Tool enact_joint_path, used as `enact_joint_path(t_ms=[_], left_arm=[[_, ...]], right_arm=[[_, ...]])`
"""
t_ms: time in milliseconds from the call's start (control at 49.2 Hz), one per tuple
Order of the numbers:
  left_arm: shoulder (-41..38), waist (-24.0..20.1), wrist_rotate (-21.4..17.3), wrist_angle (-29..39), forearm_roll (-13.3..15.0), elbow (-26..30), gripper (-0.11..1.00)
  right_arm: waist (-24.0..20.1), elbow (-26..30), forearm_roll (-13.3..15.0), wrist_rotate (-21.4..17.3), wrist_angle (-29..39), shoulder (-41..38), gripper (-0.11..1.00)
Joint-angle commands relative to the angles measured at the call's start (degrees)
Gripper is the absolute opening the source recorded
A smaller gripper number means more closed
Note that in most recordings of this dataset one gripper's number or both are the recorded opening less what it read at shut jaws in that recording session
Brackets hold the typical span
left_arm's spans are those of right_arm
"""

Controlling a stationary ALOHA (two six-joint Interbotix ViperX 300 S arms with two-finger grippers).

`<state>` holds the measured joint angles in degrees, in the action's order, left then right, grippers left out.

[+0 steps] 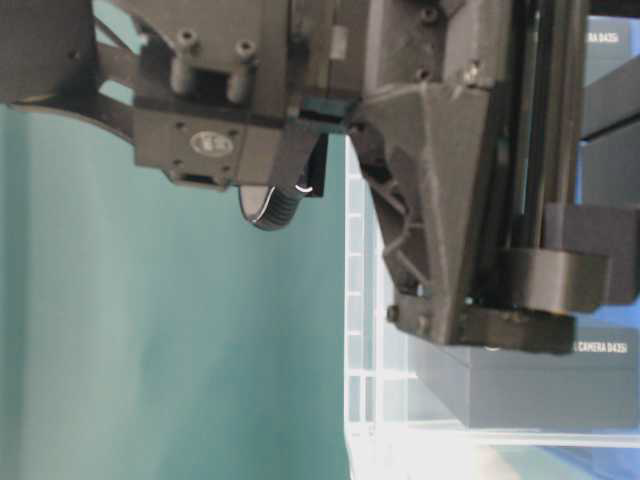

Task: Take the box out of the case with the right arm.
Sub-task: 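Lower the box onto the table and open the right gripper, then withdraw the right gripper up and to the right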

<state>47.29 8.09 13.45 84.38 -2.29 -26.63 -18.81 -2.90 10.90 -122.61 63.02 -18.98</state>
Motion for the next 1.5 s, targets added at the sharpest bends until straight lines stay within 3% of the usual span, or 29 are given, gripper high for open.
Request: enact_joint_path(t_ms=[0,183,305,569,874,1118,1483], left_arm=[[-0.3,-0.1,0.1,-0.3,-0.1,0.6,0.02],[-0.3,-0.2,0.0,-0.3,-0.1,0.7,0.02],[-0.3,-0.2,0.0,-0.3,-0.1,0.6,0.02],[-0.2,-0.2,-0.1,-0.2,-0.2,0.6,0.02],[-0.1,-0.2,0.0,-0.2,-0.1,0.6,0.02],[-0.3,-0.2,0.1,-0.2,-0.1,0.6,0.02],[0.1,-0.1,0.1,-0.3,-0.1,0.6,0.02]], right_arm=[[0.0,1.8,0.1,0.0,1.2,2.7,0.90],[0.0,5.6,0.9,0.4,7.6,5.5,0.90],[0.0,9.6,2.9,0.8,13.4,7.0,0.90],[0.0,17.8,5.7,4.5,23.9,8.0,0.90],[0.2,18.2,6.1,6.1,26.6,8.0,0.90],[-0.7,14.7,5.8,6.8,26.7,11.3,0.87],[-4.6,-2.6,5.7,2.5,25.0,25.5,0.86]])
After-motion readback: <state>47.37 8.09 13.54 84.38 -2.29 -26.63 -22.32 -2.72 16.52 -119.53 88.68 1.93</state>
